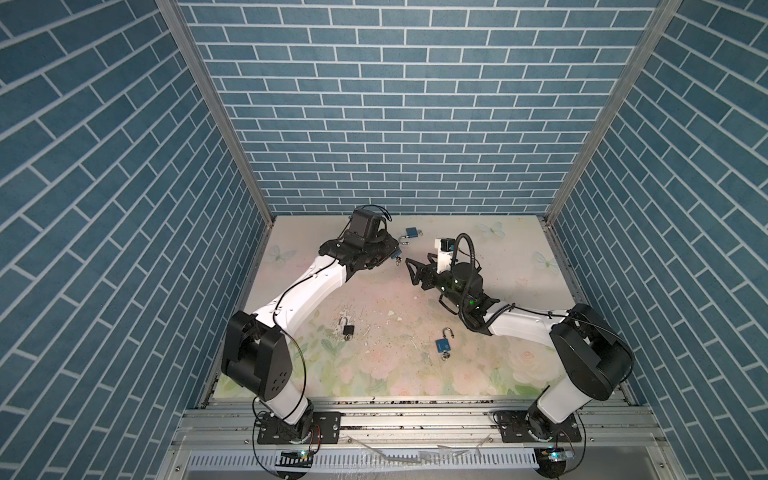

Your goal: Lock with the key

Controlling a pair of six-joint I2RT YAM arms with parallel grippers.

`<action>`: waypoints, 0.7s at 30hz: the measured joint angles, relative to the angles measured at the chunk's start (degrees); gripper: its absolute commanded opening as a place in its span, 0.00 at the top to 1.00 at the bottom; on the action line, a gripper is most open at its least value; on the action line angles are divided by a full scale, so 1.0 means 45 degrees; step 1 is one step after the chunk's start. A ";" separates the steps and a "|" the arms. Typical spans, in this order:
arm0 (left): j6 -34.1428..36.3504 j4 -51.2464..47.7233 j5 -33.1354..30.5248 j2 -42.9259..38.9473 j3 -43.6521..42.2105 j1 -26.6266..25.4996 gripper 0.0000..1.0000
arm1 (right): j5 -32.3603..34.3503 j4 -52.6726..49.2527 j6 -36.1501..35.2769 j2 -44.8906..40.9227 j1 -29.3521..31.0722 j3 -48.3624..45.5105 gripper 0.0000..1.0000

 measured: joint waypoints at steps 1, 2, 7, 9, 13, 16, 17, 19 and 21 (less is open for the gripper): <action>-0.0044 0.0049 0.0000 0.0000 -0.0029 0.0005 0.67 | -0.0034 0.0087 0.0000 0.0000 0.0049 0.0063 0.13; -0.0078 0.0102 0.0000 -0.0005 -0.0063 0.0010 0.67 | -0.0068 0.0160 0.0000 0.0000 0.0083 0.0107 0.13; -0.0248 0.0316 0.0005 -0.0005 -0.0209 0.0024 0.67 | -0.0189 0.0223 0.0039 0.0000 0.0180 0.0121 0.16; -0.0369 0.0539 0.0005 -0.0049 -0.0364 0.0029 0.67 | -0.0277 0.0214 0.0117 0.0000 0.0194 0.0121 0.17; -0.0656 0.0835 0.0010 -0.0282 -0.0860 0.0029 0.68 | -0.0437 0.0194 0.0248 0.0015 0.0204 0.0136 0.20; -0.0821 0.0976 0.0024 -0.0408 -0.1132 0.0034 0.68 | -0.0554 0.0185 0.0340 0.0170 0.0214 0.0321 0.20; -0.0879 0.1010 0.0049 -0.0413 -0.1166 0.0034 0.68 | -0.0583 0.0194 0.0345 0.0257 0.0219 0.0418 0.20; -0.0947 0.1161 0.0063 -0.0413 -0.1219 0.0039 0.68 | -0.0636 0.0194 0.0369 0.0379 0.0233 0.0568 0.21; -0.1127 0.1331 0.0092 -0.0418 -0.1277 0.0044 0.68 | -0.0675 0.0194 0.0471 0.0486 0.0262 0.0661 0.21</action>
